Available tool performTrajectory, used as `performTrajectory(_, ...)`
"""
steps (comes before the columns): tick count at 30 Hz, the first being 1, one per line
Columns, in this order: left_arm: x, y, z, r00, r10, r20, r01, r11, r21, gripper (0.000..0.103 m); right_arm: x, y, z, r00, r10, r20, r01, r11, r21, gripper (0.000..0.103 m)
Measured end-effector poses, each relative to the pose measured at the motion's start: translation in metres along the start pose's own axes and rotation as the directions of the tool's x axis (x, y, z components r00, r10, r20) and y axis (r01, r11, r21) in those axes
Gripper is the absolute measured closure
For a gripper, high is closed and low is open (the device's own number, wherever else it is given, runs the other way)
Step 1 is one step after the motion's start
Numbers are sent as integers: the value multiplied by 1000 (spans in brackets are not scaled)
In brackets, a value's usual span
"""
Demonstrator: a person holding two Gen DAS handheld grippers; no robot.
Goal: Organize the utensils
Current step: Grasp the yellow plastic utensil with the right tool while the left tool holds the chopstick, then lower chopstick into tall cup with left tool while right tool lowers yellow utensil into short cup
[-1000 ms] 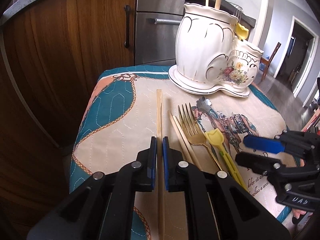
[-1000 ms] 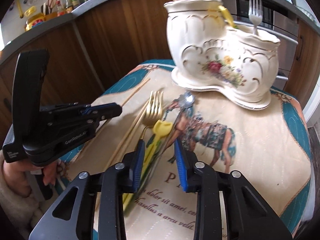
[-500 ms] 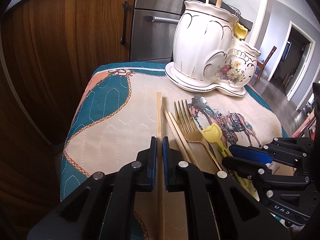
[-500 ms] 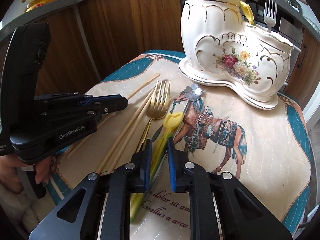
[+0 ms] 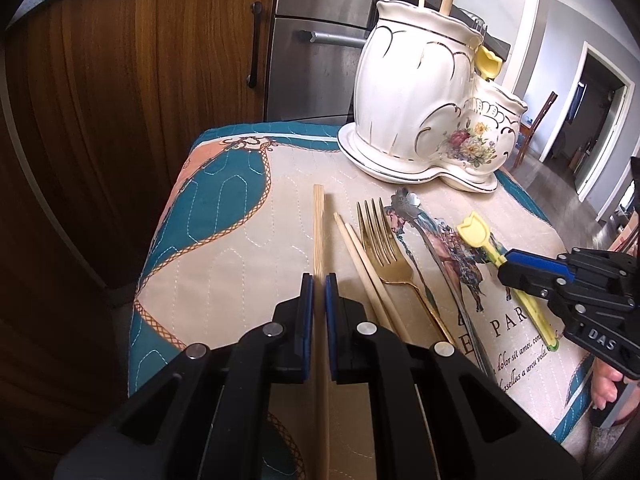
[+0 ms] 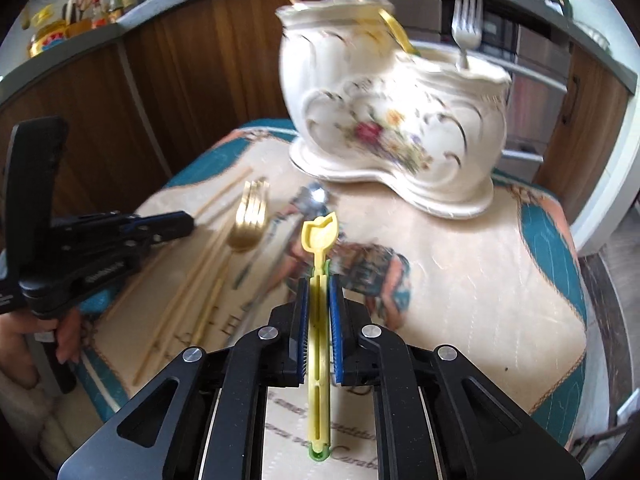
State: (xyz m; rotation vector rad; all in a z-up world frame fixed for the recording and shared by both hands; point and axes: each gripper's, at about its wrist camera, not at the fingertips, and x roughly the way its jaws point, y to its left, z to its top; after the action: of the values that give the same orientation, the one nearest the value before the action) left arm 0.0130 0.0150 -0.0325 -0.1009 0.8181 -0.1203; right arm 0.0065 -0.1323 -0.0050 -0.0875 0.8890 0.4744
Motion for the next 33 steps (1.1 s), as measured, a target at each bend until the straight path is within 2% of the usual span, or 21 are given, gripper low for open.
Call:
performTrajectory(3,-1,0,0,1000,-1,5,1,1000,2,97,8,2,-1,999,-16,-34,15,999,-28,92)
performTrajectory(9,-2,-1,2,1000,-4,9,4,1000,1,97,7,7,-2,999,-34,-24,33,998,-51,93)
performTrajectory(12,-9,0,6,999,-11,40,12,1000,-5,97,-5,5,1,999,-27,28,28,999,-26,93)
performTrajectory(14,-21,4,12,995,-33,92,34,999,-16,97,-19,4,6,996,3,85,-2,1000,-10,93)
performTrajectory(16,-35,8,20,985,-65,158,70,997,-23,97,-36,1,11,984,42,170,-45,999,14,93)
performTrajectory(19,-52,9,33,963,-101,250,110,994,-19,97,-59,-8,16,954,59,293,-79,995,57,93)
performTrajectory(21,-63,7,45,939,-130,317,138,990,-3,97,-72,-13,21,927,54,372,-87,993,74,93)
performTrajectory(22,-68,6,50,926,-143,349,151,989,5,97,-77,-16,24,915,50,401,-88,993,78,93)
performTrajectory(23,-75,5,58,905,-160,394,167,986,16,97,-82,-18,28,903,54,426,-95,992,77,93)
performTrajectory(25,-82,4,72,878,-176,444,185,983,25,97,-94,-25,38,872,72,484,-121,990,71,93)
performTrajectory(27,-85,2,88,857,-203,474,210,977,38,97,-102,-32,50,854,66,516,-123,990,76,93)
performTrajectory(29,-85,0,103,838,-218,500,222,974,53,97,-104,-41,66,846,58,530,-126,988,93,93)
performTrajectory(33,-77,-2,134,795,-264,546,270,960,71,97,-104,-63,99,801,58,596,-172,976,135,93)
